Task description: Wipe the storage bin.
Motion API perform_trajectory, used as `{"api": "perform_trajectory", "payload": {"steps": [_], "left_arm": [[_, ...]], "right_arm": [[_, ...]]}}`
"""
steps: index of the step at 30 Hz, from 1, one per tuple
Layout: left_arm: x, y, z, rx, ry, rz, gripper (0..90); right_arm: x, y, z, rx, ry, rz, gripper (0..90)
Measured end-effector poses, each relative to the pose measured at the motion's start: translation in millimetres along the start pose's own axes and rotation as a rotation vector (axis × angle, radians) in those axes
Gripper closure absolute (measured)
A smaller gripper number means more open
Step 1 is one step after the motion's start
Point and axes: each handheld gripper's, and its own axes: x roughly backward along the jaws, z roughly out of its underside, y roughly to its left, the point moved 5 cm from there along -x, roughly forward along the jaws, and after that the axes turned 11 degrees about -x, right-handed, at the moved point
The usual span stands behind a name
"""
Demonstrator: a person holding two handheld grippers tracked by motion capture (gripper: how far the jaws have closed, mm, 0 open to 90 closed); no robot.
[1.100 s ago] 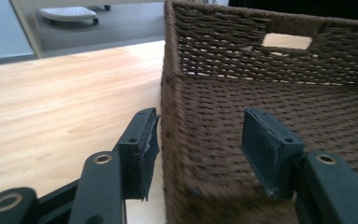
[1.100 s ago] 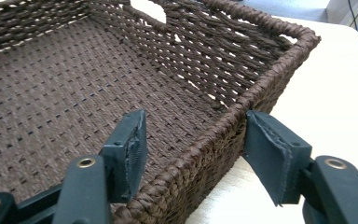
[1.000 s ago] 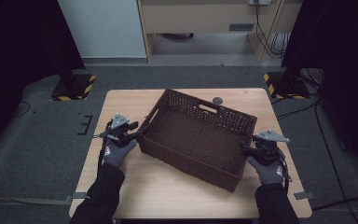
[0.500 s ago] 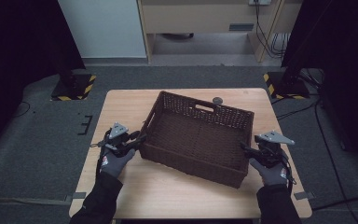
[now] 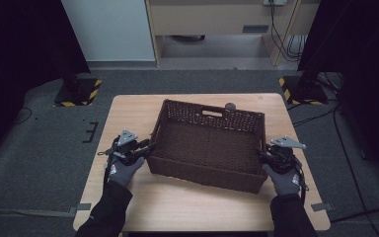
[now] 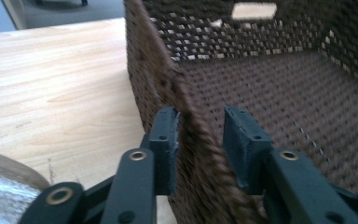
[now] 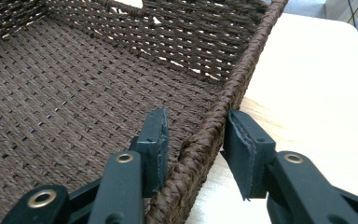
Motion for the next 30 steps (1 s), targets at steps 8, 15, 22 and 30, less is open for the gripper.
{"api": "perform_trajectory", "payload": {"steps": [8, 15, 22, 30], "left_arm": [[10.0, -11.9, 7.0, -0.009, 0.019, -0.013, 67.6], [26.3, -27.2, 14.3, 0.000, 0.032, -0.028, 64.2], [22.5, -12.9, 4.9, 0.020, -0.027, -0.028, 55.0], [17.2, -12.2, 7.0, 0.026, -0.022, -0.009, 60.8]], "right_arm": [[11.6, 3.0, -0.5, 0.024, -0.032, -0.014, 49.1], [18.0, 1.1, 5.1, 0.000, 0.000, -0.019, 56.2], [15.8, 2.3, 3.1, 0.026, 0.021, -0.058, 65.1], [17.6, 1.1, -2.6, 0.022, -0.011, -0.049, 55.7]]}}
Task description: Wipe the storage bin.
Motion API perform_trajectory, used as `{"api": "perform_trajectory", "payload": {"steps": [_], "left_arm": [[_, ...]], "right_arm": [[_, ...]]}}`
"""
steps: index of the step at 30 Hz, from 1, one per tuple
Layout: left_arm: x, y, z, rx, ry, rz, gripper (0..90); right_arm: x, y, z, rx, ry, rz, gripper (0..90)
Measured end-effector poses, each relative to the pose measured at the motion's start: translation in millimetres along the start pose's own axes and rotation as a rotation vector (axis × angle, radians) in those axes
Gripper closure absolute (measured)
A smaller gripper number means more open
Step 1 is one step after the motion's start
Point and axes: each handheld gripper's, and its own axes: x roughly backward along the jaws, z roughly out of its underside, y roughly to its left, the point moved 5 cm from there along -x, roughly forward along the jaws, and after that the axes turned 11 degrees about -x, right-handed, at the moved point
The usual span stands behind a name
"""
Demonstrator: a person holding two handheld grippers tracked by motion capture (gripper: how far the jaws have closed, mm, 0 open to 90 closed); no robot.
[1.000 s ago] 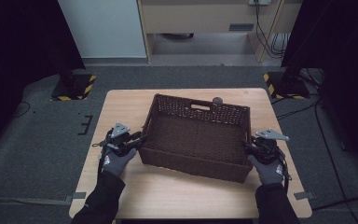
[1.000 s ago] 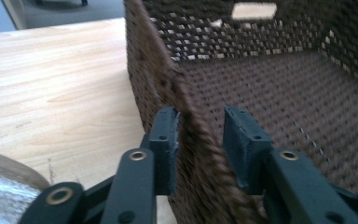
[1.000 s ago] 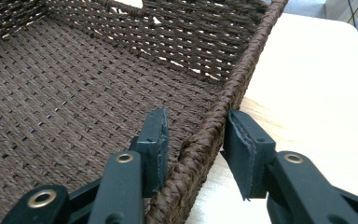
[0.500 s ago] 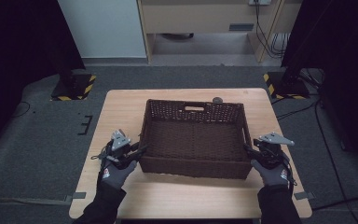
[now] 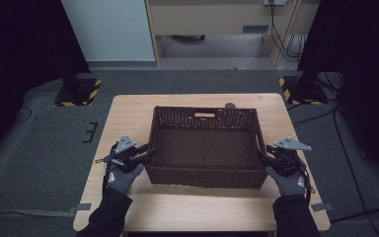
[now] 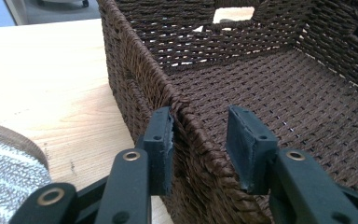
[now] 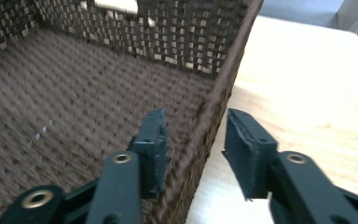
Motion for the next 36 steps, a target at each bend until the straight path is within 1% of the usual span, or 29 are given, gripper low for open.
{"api": "perform_trajectory", "payload": {"steps": [3, 5, 7, 9, 10, 11, 12, 15, 17, 18, 19, 21, 22, 25, 26, 29, 31, 32, 34, 36], "left_arm": [[2.3, -3.0, 1.6, 0.003, -0.001, 0.001, 60.5], [4.9, -6.8, 2.5, 0.002, 0.000, 0.001, 60.1], [7.7, -10.5, 3.7, -0.002, 0.002, 0.005, 59.1], [9.6, -12.9, 4.1, -0.008, -0.001, 0.004, 58.3], [9.8, -13.4, 4.3, -0.014, 0.004, 0.001, 58.1], [9.6, -13.3, 4.2, -0.014, 0.002, 0.002, 57.9], [8.9, -12.9, 4.1, -0.015, -0.002, 0.005, 57.8], [8.2, -12.3, 3.9, -0.017, -0.008, 0.004, 57.4], [8.2, -12.3, 3.4, -0.021, -0.008, 0.002, 57.3], [8.6, -12.1, 2.9, -0.024, -0.007, 0.003, 57.0], [9.0, -11.9, 2.7, -0.025, -0.008, 0.003, 56.7], [11.6, -10.9, 1.4, -0.028, -0.021, -0.003, 54.5], [13.3, -10.2, 0.4, -0.024, -0.027, -0.003, 54.3], [22.5, -6.0, -4.3, -0.017, -0.054, -0.015, 53.4], [25.9, -4.4, -5.4, -0.014, -0.062, -0.019, 53.1], [35.4, 1.8, -4.8, -0.011, -0.073, -0.045, 52.0], [38.8, 5.7, -2.6, -0.011, -0.069, -0.063, 50.8], [40.3, 8.1, -1.1, -0.015, -0.065, -0.074, 50.2], [43.1, 13.2, 2.4, -0.015, -0.060, -0.094, 48.8], [46.9, 19.3, 6.9, -0.010, -0.058, -0.117, 47.5]], "right_arm": [[5.4, 0.7, -7.5, -0.011, -0.046, -0.007, 50.6], [6.4, 2.3, -10.6, -0.017, -0.061, -0.009, 48.1], [2.2, 2.5, -10.3, -0.021, -0.056, -0.003, 45.9], [-3.1, 1.7, -8.8, -0.028, -0.044, 0.004, 46.2], [-4.6, 0.6, -8.8, -0.035, -0.039, -0.001, 46.1], [-4.8, -0.7, -9.8, -0.053, -0.048, -0.006, 45.9], [-5.2, -1.8, -10.3, -0.061, -0.049, -0.009, 46.3], [-5.5, -1.4, -9.3, -0.073, -0.043, -0.023, 50.9], [-5.1, 0.6, -8.6, -0.061, -0.033, -0.028, 55.9], [-5.0, 1.5, -8.5, -0.062, -0.032, -0.023, 56.2], [-4.3, 1.8, -8.1, -0.051, -0.026, -0.015, 56.4], [-2.9, 2.4, -7.1, -0.050, -0.021, -0.015, 57.1], [-1.7, 2.0, -5.5, -0.039, -0.011, -0.010, 58.0], [-0.3, 2.0, 0.0, -0.037, 0.013, 0.000, 59.4], [-0.7, 1.0, 2.0, -0.024, 0.019, 0.009, 60.5], [-2.3, 1.5, 8.6, -0.010, 0.053, 0.020, 66.0], [-1.2, 1.2, 10.8, -0.006, 0.067, 0.029, 72.5], [-0.9, 0.7, 11.4, -0.004, 0.067, 0.031, 73.6], [0.4, 0.4, 13.1, -0.014, 0.076, 0.019, 75.1], [2.4, 1.9, 13.7, -0.005, 0.087, 0.023, 75.2]]}}
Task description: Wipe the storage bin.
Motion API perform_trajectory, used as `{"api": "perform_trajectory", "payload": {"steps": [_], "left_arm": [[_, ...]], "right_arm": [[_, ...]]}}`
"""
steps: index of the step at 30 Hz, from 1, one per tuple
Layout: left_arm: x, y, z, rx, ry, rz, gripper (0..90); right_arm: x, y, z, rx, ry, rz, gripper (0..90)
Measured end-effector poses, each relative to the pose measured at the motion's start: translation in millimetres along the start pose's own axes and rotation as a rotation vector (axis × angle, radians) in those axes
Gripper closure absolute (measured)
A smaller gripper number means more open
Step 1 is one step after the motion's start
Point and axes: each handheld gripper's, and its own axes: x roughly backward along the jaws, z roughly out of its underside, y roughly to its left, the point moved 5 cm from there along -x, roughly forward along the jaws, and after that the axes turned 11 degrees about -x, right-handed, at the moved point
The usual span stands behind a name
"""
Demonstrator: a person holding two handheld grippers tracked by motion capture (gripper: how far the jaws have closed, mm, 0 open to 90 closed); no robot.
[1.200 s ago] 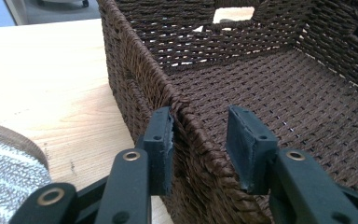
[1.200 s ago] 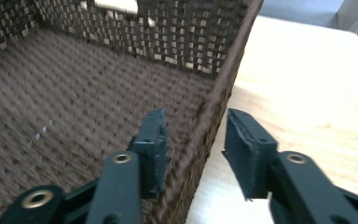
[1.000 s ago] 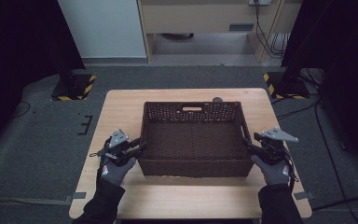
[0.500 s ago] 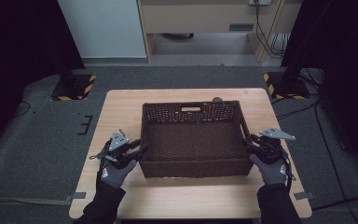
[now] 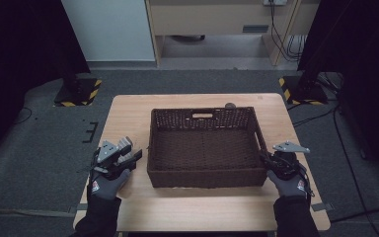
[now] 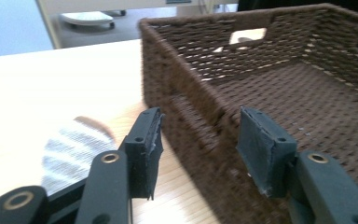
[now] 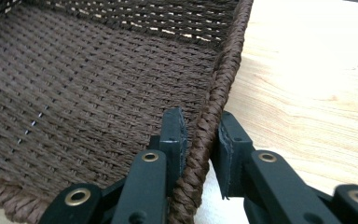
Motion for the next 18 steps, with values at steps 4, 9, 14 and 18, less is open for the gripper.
{"api": "perform_trajectory", "payload": {"steps": [4, 9, 14, 18], "left_arm": [[7.3, 12.5, 11.6, 0.003, 0.020, -0.036, 44.8], [12.3, 29.0, 30.9, 0.009, 0.066, -0.077, 41.7], [3.8, 39.6, 48.6, 0.021, 0.125, -0.090, 39.0], [-6.5, 40.6, 60.3, 0.019, 0.164, -0.074, 38.7]], "right_arm": [[5.7, 2.5, 4.0, 0.012, 0.016, 0.006, 74.2], [10.2, 2.9, 8.0, 0.018, 0.014, 0.004, 68.6], [6.1, 3.9, 5.7, 0.015, -0.006, 0.012, 54.2], [5.6, 4.1, -0.4, 0.015, -0.032, 0.012, 48.5]]}}
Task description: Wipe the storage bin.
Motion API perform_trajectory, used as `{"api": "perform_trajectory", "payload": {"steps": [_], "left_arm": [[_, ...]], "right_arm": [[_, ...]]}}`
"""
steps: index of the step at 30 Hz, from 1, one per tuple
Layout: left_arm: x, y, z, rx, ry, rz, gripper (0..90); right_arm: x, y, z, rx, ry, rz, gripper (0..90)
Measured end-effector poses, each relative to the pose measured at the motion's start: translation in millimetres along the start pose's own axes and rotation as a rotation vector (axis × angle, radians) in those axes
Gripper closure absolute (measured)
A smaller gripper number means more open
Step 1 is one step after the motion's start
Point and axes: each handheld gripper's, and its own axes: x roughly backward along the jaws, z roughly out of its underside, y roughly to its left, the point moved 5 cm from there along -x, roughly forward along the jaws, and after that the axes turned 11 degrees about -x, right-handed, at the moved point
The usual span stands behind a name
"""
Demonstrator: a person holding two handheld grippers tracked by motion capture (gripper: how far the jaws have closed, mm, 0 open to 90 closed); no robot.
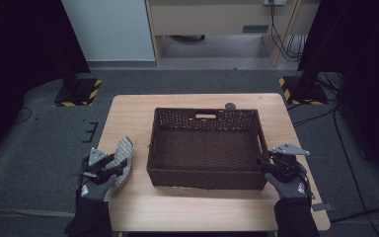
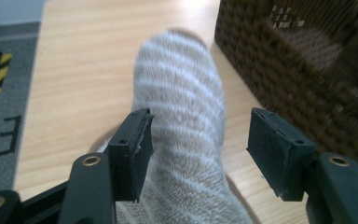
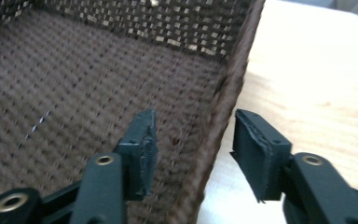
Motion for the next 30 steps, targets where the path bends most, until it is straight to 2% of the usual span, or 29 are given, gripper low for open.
{"api": "perform_trajectory", "payload": {"steps": [5, 8, 13, 18, 21, 24, 27, 30], "left_arm": [[-12.0, 1.3, 7.2, -0.005, 0.036, 0.001, 39.9], [-21.3, 2.9, 14.9, -0.013, 0.085, 0.003, 42.5], [-24.7, 2.7, 17.5, -0.017, 0.099, 0.006, 48.4], [-26.4, 1.8, 18.1, -0.026, 0.114, 0.010, 56.2], [-23.8, 3.2, 16.4, -0.007, 0.100, 0.011, 60.1], [-17.9, 6.1, 10.6, 0.021, 0.064, 0.014, 61.5], [-9.7, 8.7, 1.3, 0.058, 0.004, 0.012, 61.5], [-3.6, 8.5, -6.7, 0.063, -0.035, 0.009, 61.5]], "right_arm": [[0.7, 0.7, -10.6, -0.018, -0.038, -0.009, 47.7], [-0.2, -0.5, -16.0, -0.025, -0.056, -0.007, 46.3], [-10.1, -3.9, -19.5, -0.028, -0.056, 0.010, 44.7], [-19.1, -5.2, -19.0, -0.066, -0.043, -0.014, 44.0], [-25.0, -2.8, -18.3, -0.055, -0.030, -0.008, 44.5], [-29.0, -2.2, -17.1, -0.048, -0.019, 0.000, 45.2], [-30.5, -3.5, -15.3, -0.057, -0.013, -0.002, 48.1], [-32.4, -3.9, -12.3, -0.041, -0.002, 0.016, 52.2]]}}
